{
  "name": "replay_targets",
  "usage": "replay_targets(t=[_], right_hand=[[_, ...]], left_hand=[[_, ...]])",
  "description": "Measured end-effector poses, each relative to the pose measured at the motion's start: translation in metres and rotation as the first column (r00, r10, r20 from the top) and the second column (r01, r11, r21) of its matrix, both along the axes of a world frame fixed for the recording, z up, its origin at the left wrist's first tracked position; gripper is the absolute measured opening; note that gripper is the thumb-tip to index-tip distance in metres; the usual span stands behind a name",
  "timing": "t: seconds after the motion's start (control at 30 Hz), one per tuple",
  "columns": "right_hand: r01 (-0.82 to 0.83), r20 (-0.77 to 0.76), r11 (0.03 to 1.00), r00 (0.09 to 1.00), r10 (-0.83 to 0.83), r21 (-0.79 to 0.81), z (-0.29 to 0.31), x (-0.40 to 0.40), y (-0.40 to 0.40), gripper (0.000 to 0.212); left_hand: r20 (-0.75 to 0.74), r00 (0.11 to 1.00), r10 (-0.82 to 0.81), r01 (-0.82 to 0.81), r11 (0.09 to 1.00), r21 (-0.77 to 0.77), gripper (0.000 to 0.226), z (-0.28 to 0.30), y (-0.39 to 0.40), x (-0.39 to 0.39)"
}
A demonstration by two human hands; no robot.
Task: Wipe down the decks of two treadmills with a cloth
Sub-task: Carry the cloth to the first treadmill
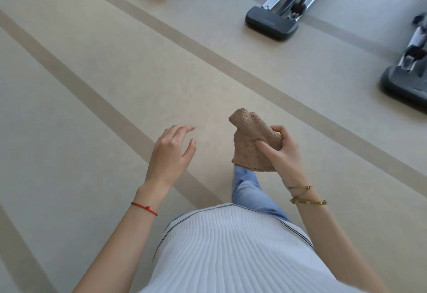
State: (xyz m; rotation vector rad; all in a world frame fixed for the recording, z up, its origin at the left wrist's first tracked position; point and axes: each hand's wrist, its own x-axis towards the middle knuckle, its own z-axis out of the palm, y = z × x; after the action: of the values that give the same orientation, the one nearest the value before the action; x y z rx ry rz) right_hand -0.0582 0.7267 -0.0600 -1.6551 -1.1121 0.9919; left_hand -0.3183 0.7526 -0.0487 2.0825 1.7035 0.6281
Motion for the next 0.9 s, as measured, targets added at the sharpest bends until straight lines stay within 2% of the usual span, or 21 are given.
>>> replay_targets(t=[0.4,0.9], right_hand=[[-0.057,-0.018,0.998,0.998,0.058,0.032,0.022,0.082,0.324,0.025],[-0.179,-0.054,0.983,0.983,0.178,-0.025,0.001,0.055,0.668,0.025]], left_hand=[[0.040,0.998,0.050,-0.051,0.999,0.015,0.029,0.004,0.303,0.080],[0.063,0.973,0.223,-0.222,0.975,-0.013,0.028,-0.014,0.618,0.060]])
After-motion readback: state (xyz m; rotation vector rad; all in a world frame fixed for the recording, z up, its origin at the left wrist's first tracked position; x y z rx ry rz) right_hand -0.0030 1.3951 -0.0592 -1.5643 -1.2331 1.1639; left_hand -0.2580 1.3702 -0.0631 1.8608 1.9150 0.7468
